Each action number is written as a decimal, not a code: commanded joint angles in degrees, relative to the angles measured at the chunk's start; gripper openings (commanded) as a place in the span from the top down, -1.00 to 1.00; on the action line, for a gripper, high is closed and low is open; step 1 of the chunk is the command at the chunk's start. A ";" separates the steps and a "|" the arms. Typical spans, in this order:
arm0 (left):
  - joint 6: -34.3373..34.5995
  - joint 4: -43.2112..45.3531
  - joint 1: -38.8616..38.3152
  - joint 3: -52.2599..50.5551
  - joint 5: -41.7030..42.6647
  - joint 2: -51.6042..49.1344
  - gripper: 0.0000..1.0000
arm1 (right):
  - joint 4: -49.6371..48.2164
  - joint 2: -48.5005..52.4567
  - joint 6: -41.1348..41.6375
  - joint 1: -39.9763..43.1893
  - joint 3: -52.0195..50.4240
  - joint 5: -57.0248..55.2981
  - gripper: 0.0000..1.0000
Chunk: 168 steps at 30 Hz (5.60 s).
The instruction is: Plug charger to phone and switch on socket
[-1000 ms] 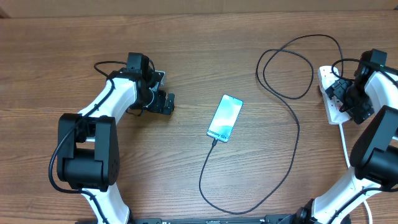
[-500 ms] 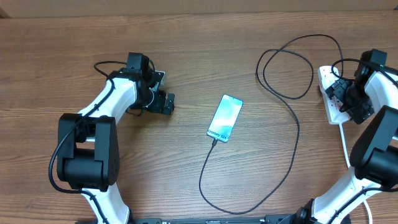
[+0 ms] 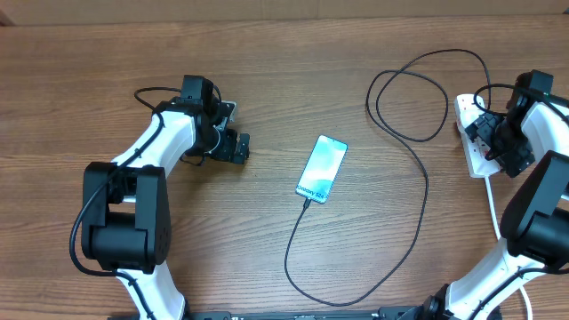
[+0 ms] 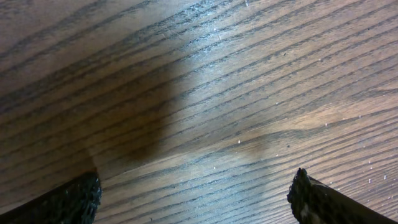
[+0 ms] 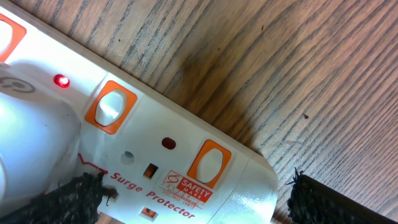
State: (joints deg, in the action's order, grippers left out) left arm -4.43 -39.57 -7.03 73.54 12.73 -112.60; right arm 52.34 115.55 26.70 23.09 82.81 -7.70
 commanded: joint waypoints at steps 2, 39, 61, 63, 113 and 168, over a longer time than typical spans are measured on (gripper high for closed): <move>-0.28 -0.02 0.24 0.39 -0.52 0.11 -1.00 | -3.34 3.63 -0.20 -3.10 -1.49 2.80 -1.00; -0.28 0.00 0.26 0.39 -0.90 -0.22 -1.00 | -4.70 3.63 -0.20 -3.10 -1.49 2.80 -1.00; -0.28 -0.02 -2.43 0.39 -0.92 15.10 -0.99 | -4.70 3.63 -0.20 -3.10 -1.49 2.80 -1.00; -0.28 -0.02 -2.43 0.39 -0.92 17.92 -1.00 | -4.70 3.63 -0.20 -3.10 -1.49 2.80 -1.00; -0.28 3.58 -11.02 -19.65 -2.82 32.50 -1.00 | -4.70 3.63 -0.20 -3.10 -1.49 2.80 -1.00; 0.44 54.27 -1.81 -56.22 7.87 43.19 -1.00 | -4.70 3.63 -0.20 -3.10 -1.49 2.80 -1.00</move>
State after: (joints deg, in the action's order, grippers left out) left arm -4.40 13.02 -9.69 20.23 19.11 -71.55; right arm 51.44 115.33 25.87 23.09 82.37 -7.88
